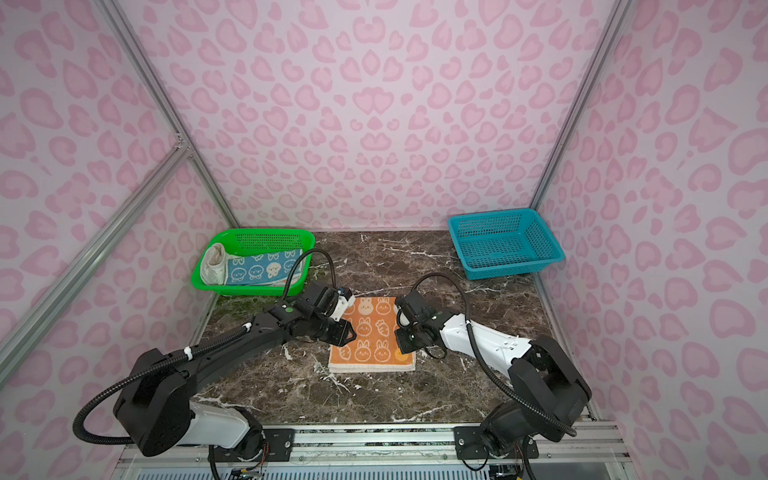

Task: Fold and stack the towels
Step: 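Open both grippers and draw them back from the folded towel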

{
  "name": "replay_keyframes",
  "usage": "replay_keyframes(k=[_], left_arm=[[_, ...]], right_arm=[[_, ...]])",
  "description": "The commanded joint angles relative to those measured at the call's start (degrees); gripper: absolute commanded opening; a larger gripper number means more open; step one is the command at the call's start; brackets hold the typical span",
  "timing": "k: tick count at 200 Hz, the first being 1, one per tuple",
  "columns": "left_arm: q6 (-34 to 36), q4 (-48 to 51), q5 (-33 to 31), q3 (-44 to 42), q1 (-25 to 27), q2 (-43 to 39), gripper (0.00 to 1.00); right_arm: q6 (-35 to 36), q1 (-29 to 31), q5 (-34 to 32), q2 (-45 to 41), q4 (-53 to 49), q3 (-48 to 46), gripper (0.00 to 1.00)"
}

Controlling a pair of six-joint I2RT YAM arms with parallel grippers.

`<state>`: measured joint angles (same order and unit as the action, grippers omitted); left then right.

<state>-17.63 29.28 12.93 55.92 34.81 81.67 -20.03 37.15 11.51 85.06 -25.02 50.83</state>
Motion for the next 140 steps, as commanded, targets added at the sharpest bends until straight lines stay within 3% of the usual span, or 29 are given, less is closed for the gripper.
replay_keyframes(k=[1,28,48,106,140], left_arm=[[-2.7,0.9,-4.9,1.7,-3.2,0.6,0.46],[-6.7,-2.1,-4.5,2.5,-9.4,2.8,0.56],[-5.8,-1.8,-2.5,5.2,-12.1,7.3,0.65],[-5.7,-0.1,-2.6,16.3,-14.5,22.1,0.65],[-3.6,0.5,-3.6,20.6,-15.3,27.5,0.60]], right_arm=[[-4.2,-2.9,-2.5,0.7,5.4,1.4,0.37],[-6.2,-6.6,-4.4,2.0,7.2,3.6,0.41],[-6.8,-9.1,-3.9,4.3,7.3,5.5,0.44],[-9.0,-13.5,-1.4,11.9,9.1,9.7,0.47],[-9.5,-14.5,1.1,17.5,10.0,12.8,0.42]])
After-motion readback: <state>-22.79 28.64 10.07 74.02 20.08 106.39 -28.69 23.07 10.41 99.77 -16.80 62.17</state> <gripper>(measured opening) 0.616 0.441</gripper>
